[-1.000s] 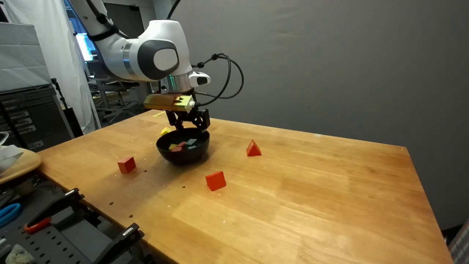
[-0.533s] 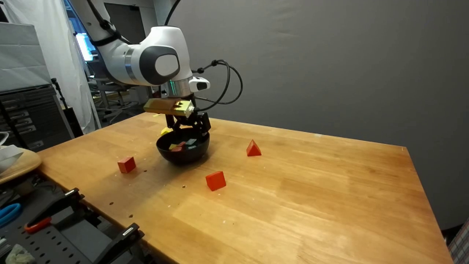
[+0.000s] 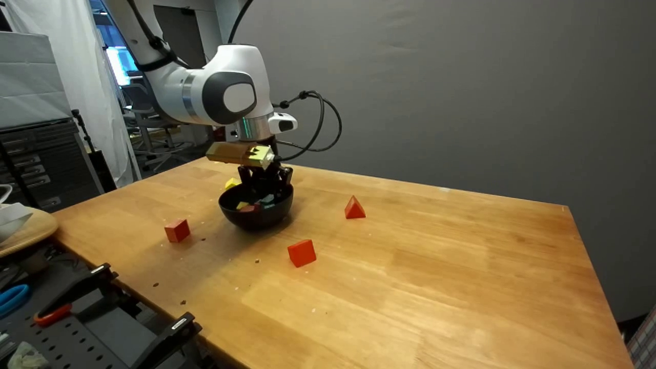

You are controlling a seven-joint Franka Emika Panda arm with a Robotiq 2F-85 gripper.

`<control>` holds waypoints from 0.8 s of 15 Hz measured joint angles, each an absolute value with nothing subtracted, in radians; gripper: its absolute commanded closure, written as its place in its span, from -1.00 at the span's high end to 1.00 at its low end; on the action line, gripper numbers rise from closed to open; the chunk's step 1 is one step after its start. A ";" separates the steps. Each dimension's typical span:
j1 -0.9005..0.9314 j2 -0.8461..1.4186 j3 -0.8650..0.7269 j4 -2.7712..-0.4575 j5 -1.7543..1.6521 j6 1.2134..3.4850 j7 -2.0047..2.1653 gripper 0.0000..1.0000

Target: Move the blocks in the black bowl and put them around the bowl

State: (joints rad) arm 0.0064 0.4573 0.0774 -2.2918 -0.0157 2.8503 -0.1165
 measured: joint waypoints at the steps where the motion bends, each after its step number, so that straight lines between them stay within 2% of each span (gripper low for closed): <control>1: 0.005 0.457 0.077 -2.291 -0.014 2.850 -0.113 -0.70; 8: 0.008 0.422 0.074 -2.295 -0.009 2.850 -0.097 -0.70; 12: 0.141 0.275 -0.036 -2.355 -0.233 2.852 -0.009 -0.70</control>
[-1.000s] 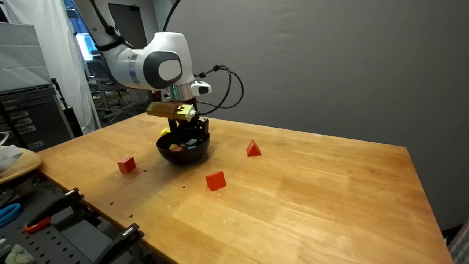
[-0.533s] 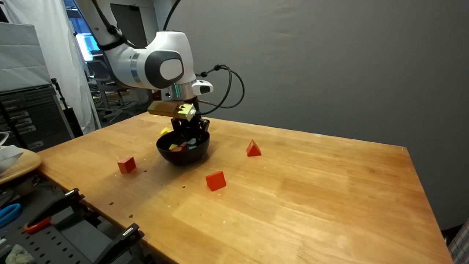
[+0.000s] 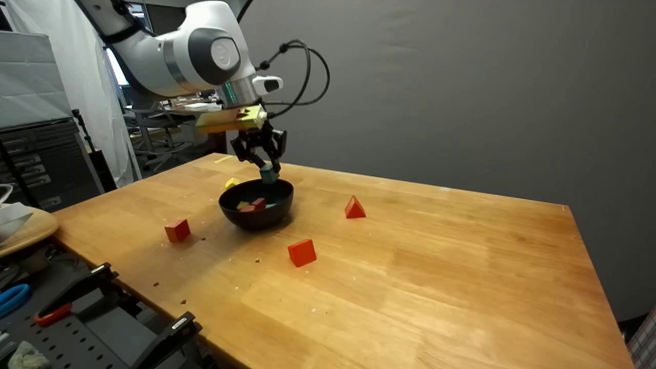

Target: Move the blocks in the black bowl and put them around the bowl

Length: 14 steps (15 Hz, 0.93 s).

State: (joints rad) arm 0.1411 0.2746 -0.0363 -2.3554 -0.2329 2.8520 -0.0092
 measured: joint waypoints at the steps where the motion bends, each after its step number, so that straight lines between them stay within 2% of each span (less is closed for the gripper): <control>1: 0.171 0.236 -0.055 -2.369 -0.301 2.852 0.013 -0.70; 6: 0.223 0.212 -0.091 -2.351 -0.564 2.953 0.050 -0.70; 11: 0.233 0.378 -0.137 -2.180 -0.672 3.025 0.059 -0.70; 14: 0.191 0.502 -0.080 -2.067 -0.610 3.024 0.015 -0.69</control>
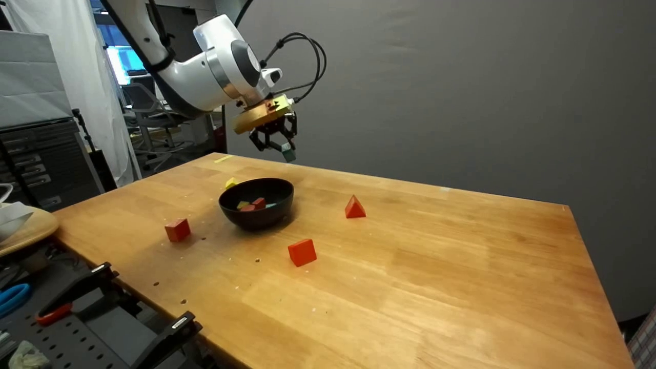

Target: Move the blocks in the black bowl and put them around the bowl

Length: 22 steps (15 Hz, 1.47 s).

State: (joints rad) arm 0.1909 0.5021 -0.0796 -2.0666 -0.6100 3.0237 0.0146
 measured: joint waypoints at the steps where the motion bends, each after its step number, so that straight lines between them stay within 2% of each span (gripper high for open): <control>1: 0.171 0.542 -0.051 -2.035 -0.591 3.022 -0.005 -0.69; 2: 0.157 0.580 -0.029 -2.007 -0.559 3.020 -0.033 -0.69; 3: 0.149 0.616 -0.014 -1.979 -0.526 3.013 -0.067 -0.60; 4: 0.144 0.650 -0.004 -1.950 -0.498 3.005 -0.098 0.21; 5: 0.142 0.681 0.001 -1.922 -0.476 2.993 -0.125 0.23; 10: 0.141 0.766 0.005 -1.817 -0.423 2.930 -0.199 0.95; 17: 0.297 0.641 -0.151 -1.892 -0.541 2.916 -0.184 1.00; 22: 0.209 0.382 -0.006 -2.158 -0.400 2.828 -0.194 1.00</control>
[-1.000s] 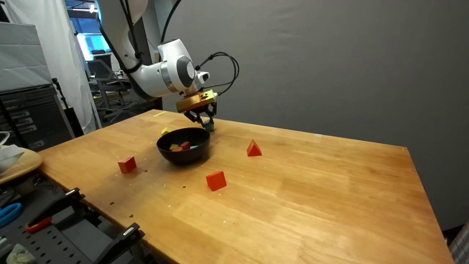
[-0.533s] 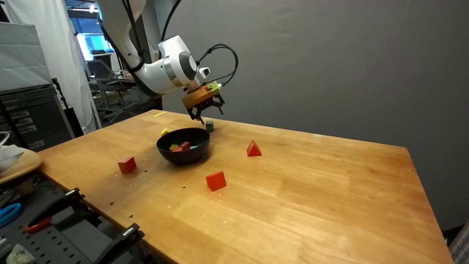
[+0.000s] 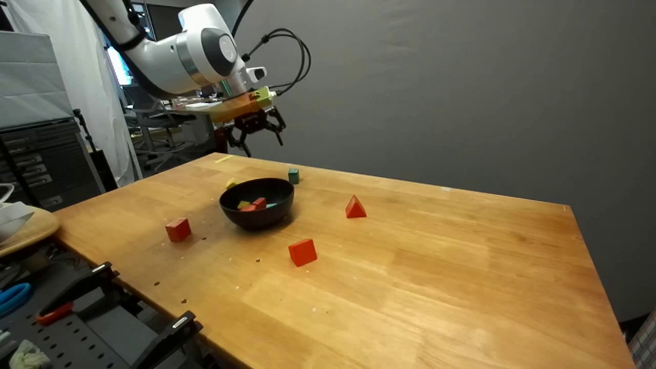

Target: Move the blocks in the black bowl and put them around the bowl

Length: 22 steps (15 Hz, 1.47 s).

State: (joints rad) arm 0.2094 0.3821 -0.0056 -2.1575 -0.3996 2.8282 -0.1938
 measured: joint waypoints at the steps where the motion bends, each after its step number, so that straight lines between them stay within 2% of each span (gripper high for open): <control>1: 0.178 0.331 0.026 -2.212 -0.352 2.807 -0.199 1.00; 5: 0.104 0.203 0.072 -2.350 -0.248 2.772 -0.232 1.00; 20: 0.099 0.430 0.009 -2.275 -0.256 2.774 -0.183 1.00; 21: 0.099 0.435 0.014 -2.274 -0.252 2.774 -0.179 0.96; 22: 0.099 0.440 0.019 -2.274 -0.249 2.772 -0.176 0.48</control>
State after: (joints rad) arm 0.0989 0.4395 0.0188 -2.2743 -0.2487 2.7718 -0.1761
